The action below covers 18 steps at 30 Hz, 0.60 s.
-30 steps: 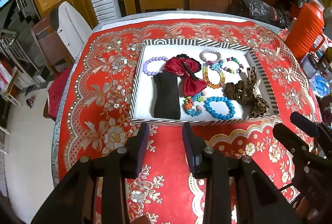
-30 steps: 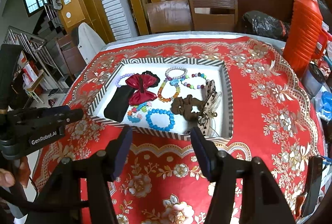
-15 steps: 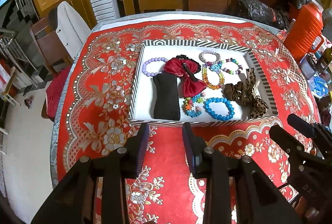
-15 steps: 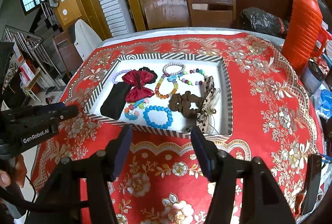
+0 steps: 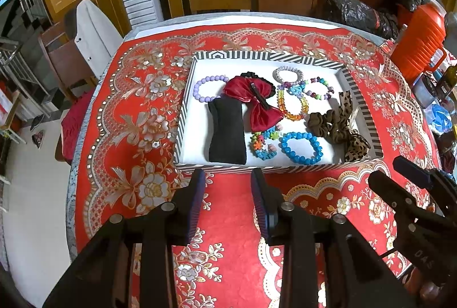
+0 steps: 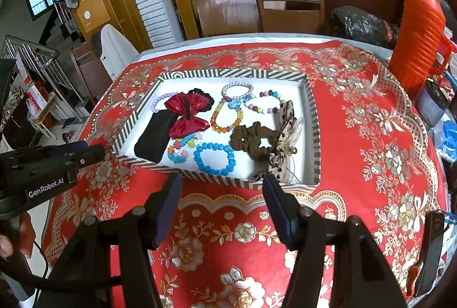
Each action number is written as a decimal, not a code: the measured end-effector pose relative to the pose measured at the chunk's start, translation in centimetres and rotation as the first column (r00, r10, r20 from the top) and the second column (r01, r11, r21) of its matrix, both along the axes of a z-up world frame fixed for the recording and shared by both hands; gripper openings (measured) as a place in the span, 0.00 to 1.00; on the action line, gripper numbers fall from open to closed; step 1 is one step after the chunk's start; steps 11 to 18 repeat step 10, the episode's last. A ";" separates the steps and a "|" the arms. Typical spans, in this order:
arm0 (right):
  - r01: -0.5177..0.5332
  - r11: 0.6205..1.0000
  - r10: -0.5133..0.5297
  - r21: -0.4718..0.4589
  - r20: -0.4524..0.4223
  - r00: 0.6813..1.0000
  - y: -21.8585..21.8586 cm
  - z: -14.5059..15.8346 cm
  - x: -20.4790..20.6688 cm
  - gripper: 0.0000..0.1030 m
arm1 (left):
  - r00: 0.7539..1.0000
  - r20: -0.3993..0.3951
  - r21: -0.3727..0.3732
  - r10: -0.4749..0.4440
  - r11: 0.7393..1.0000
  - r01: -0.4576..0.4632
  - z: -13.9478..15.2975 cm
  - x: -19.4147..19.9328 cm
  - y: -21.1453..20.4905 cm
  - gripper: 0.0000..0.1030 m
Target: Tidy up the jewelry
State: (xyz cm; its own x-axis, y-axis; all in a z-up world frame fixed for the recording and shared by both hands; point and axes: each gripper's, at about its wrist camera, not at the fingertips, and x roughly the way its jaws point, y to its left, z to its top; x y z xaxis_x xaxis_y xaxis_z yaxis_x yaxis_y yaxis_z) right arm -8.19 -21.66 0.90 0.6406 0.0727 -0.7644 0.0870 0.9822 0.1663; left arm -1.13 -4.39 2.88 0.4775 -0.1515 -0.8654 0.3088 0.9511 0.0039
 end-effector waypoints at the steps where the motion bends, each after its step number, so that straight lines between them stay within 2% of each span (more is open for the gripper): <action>1: 0.000 1.000 0.000 0.001 -0.002 1.000 0.0 -0.1 0.0 0.60 | 1.000 0.000 0.000 -0.001 1.000 0.001 -0.1 0.0 -0.1 0.18; 10: 0.012 1.000 -0.012 0.009 -0.001 1.000 -1.1 -0.3 0.0 0.60 | 0.996 0.050 -0.056 -0.069 0.996 0.072 0.3 -0.5 -0.9 0.18; 18: 0.012 1.000 -0.012 0.009 -0.001 1.000 -1.1 -0.3 0.0 0.60 | 0.996 0.050 -0.056 -0.069 0.996 0.072 0.3 -0.5 -0.9 0.18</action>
